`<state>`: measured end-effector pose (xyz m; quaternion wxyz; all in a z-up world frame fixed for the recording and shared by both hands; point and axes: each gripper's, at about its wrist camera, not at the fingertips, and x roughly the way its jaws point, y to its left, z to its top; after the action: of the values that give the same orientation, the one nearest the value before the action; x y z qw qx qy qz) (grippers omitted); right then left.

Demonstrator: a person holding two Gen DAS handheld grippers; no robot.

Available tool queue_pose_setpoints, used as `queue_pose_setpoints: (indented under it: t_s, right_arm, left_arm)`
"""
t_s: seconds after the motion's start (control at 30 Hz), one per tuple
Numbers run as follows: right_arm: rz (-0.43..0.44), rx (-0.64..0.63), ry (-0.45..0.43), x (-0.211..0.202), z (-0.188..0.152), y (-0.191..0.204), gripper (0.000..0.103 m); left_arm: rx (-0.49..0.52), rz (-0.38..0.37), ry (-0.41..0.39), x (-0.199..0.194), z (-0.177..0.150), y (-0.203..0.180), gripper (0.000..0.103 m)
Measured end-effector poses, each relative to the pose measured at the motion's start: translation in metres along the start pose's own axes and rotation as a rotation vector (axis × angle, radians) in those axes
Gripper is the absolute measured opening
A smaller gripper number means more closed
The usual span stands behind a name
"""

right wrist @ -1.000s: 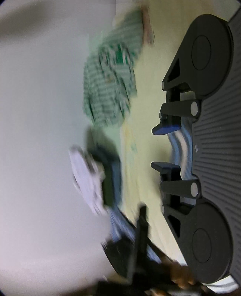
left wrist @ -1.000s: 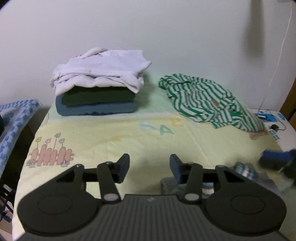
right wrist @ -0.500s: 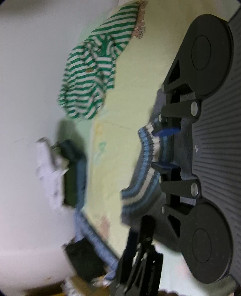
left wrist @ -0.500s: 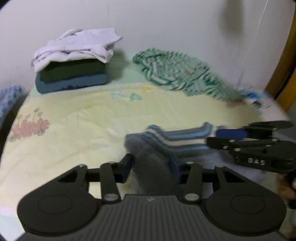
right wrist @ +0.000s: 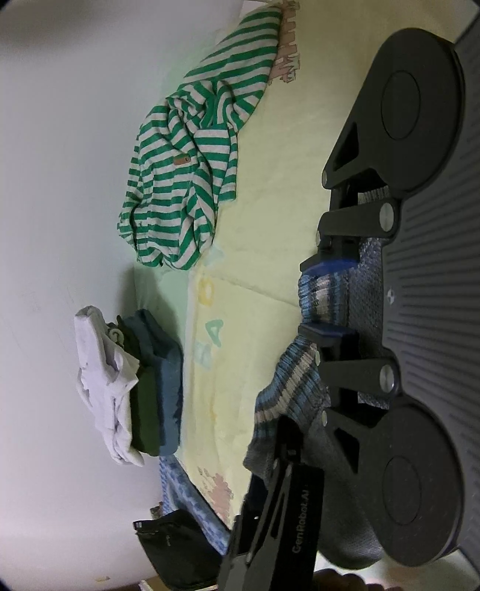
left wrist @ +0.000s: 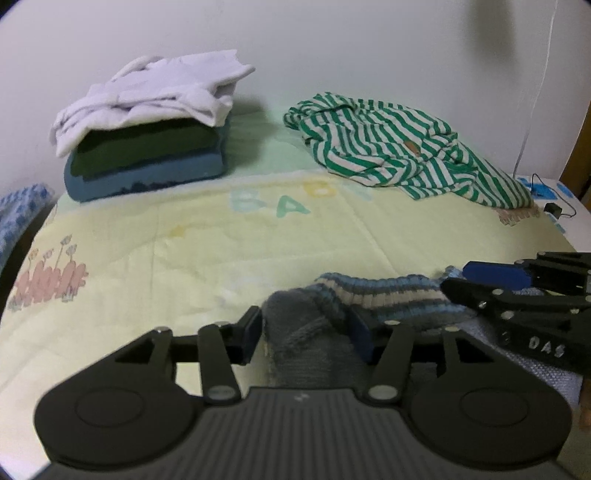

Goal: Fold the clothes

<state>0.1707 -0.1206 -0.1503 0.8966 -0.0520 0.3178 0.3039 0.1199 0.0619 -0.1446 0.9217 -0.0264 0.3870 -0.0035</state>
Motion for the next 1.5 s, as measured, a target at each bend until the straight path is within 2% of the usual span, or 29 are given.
queue_pose_setpoints:
  t_s: [0.1, 0.2, 0.3, 0.37, 0.5, 0.6, 0.67, 0.7, 0.73, 0.9, 0.97, 1.0, 1.13, 1.2, 1.3, 1.37, 1.5]
  right_arm:
    - [-0.057, 0.052, 0.020, -0.015, 0.004, -0.010, 0.046]
    - [-0.080, 0.115, 0.007, -0.046, 0.008, -0.029, 0.045]
    - [-0.007, 0.203, 0.021, -0.077, 0.006, -0.046, 0.046]
    - [0.070, 0.275, 0.082, -0.083, -0.001, -0.049, 0.050]
    - [0.087, 0.268, 0.133, -0.071, -0.014, -0.027, 0.051]
    - [-0.023, 0.184, 0.143, -0.047, -0.016, -0.008, 0.051]
    - [-0.065, 0.190, 0.145, -0.030, -0.019, -0.013, 0.064]
    - [-0.074, 0.224, 0.146, -0.024, -0.022, -0.021, 0.074]
    - [-0.078, 0.258, 0.148, -0.019, -0.024, -0.027, 0.078]
    - [-0.083, 0.254, 0.149, -0.027, -0.024, -0.032, 0.078]
    - [-0.077, 0.265, 0.153, -0.026, -0.025, -0.035, 0.078]
    - [-0.071, 0.277, 0.155, -0.025, -0.025, -0.036, 0.078]
    - [-0.069, 0.282, 0.152, -0.021, -0.027, -0.036, 0.079]
    - [-0.075, 0.268, 0.149, -0.021, -0.026, -0.034, 0.079]
    - [-0.078, 0.264, 0.146, -0.021, -0.026, -0.034, 0.079]
    - [-0.079, 0.264, 0.146, -0.021, -0.026, -0.033, 0.079]
    - [-0.070, 0.267, 0.154, -0.023, -0.026, -0.034, 0.079]
  left_arm:
    - [0.002, 0.000, 0.005, -0.002, -0.001, 0.002, 0.061]
    - [0.014, 0.013, -0.001, -0.003, -0.002, -0.001, 0.061]
    - [0.013, 0.018, -0.004, -0.002, -0.003, -0.002, 0.062]
    - [0.011, 0.019, -0.003, -0.002, -0.003, -0.002, 0.063]
    - [0.018, 0.026, 0.003, -0.001, -0.002, -0.001, 0.068]
    - [0.035, 0.029, 0.007, -0.001, 0.000, -0.002, 0.068]
    - [0.045, 0.036, 0.008, -0.001, 0.001, -0.003, 0.071]
    - [0.048, 0.035, 0.011, -0.001, 0.002, -0.001, 0.071]
    - [0.047, 0.033, 0.013, -0.001, 0.003, 0.000, 0.071]
    - [-0.014, 0.046, -0.025, -0.031, 0.009, 0.021, 0.068]
    - [-0.033, 0.066, -0.031, -0.046, 0.007, 0.030, 0.058]
    - [-0.041, 0.070, -0.030, -0.054, 0.006, 0.034, 0.056]
    - [-0.049, 0.037, -0.001, -0.079, -0.009, 0.037, 0.069]
    - [-0.055, 0.018, 0.014, -0.086, -0.017, 0.032, 0.070]
    - [-0.085, -0.028, 0.053, -0.081, -0.025, 0.022, 0.070]
    - [-0.111, -0.054, 0.083, -0.072, -0.028, 0.017, 0.066]
    - [-0.174, -0.102, 0.131, -0.053, -0.030, 0.017, 0.068]
